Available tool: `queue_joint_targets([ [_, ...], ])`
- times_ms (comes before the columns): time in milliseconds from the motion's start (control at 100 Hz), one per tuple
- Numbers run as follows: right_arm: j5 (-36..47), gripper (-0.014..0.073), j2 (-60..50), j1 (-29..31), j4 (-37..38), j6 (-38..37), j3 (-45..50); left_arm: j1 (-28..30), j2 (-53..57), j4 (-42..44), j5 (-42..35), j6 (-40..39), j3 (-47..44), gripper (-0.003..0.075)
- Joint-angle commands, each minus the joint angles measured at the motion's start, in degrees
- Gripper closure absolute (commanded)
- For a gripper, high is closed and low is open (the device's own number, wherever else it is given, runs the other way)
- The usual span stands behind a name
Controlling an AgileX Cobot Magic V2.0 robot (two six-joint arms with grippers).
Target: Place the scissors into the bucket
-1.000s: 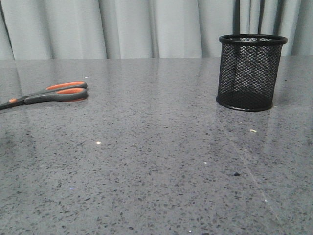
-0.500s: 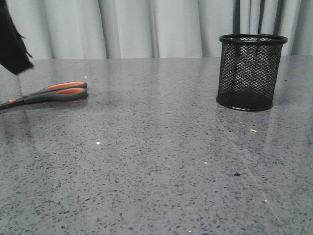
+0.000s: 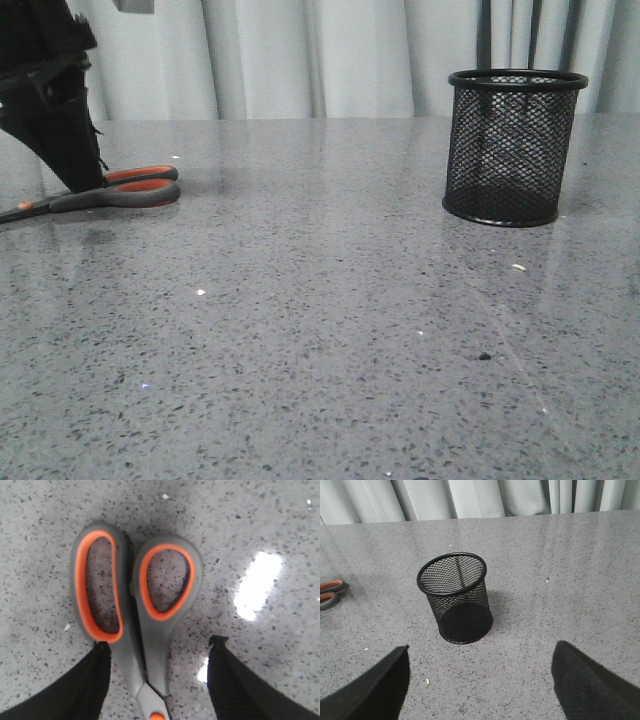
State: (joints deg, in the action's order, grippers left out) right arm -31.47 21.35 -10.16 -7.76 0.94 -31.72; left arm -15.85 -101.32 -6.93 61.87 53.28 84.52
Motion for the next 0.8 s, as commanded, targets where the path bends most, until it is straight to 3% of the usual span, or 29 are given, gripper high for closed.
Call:
queue_joint_targets([
  [0,4.18,0.0064,1.02,-0.46,0.69,0.52,-2.06,0.83,1.46,-0.79,0.13,0.01,1.98,0.0321],
  [360,4.05,0.0064,1.24,-0.72,0.69,0.52,-2.06,4.30,-1.19,-0.64,-1.11,0.14,1.98,0.0321],
  [790,3.54,0.0064,1.24,-0.72,0.69,0.52,-2.06,4.56,-4.18,-2.14,-0.77,0.42,1.98,0.0321],
])
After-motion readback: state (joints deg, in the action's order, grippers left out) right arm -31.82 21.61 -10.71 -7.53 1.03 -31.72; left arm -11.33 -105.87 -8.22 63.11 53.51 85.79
